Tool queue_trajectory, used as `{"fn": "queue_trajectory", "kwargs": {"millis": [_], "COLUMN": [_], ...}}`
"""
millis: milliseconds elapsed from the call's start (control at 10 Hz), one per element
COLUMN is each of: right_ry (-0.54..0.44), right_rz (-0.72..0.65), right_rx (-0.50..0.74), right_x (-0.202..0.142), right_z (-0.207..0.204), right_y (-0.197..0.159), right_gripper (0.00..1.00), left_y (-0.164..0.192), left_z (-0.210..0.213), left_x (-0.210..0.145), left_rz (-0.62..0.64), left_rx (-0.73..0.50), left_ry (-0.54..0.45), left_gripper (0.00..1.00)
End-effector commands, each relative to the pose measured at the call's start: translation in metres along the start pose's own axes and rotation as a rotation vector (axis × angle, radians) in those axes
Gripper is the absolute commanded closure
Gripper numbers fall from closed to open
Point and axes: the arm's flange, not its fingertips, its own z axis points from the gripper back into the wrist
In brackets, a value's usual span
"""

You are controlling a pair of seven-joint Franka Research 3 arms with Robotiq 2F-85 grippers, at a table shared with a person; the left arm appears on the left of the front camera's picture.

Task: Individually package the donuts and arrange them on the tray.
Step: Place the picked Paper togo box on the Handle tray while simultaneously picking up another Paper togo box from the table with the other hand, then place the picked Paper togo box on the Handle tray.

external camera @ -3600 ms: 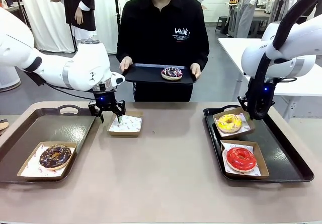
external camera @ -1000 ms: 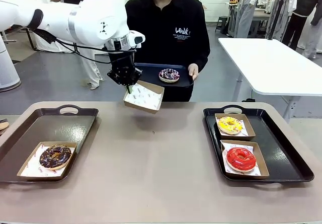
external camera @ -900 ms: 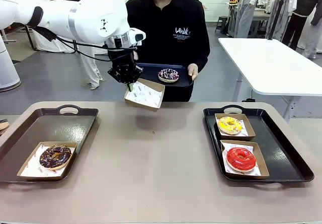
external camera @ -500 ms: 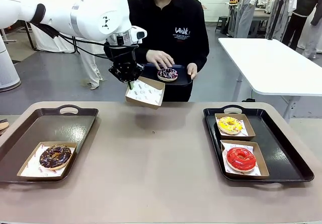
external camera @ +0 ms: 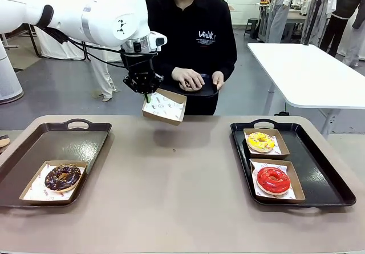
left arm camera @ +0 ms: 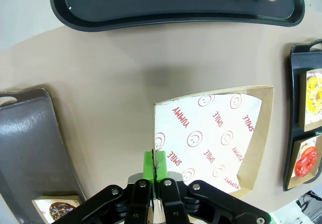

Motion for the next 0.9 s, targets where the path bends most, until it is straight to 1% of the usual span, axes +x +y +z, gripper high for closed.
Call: {"fn": "queue_trajectory", "kwargs": {"millis": [0,800], "right_ry": [-0.002,-0.002], "right_rz": [-0.001,-0.001], "right_rx": [0.001,0.001], "right_x": [-0.0003,-0.0003], "right_z": [0.0005,0.0005], "right_y": [0.0000,0.0000], "right_gripper": [0.00,0.00], "left_y": [0.0004,0.0004], "left_z": [0.0026,0.0026], "left_x": [0.0005,0.0005], "left_rz": [-0.010,-0.010], "left_rx": [-0.008,-0.008], "left_ry": [-0.009,-0.009], "left_gripper": [1.00,1.00]}}
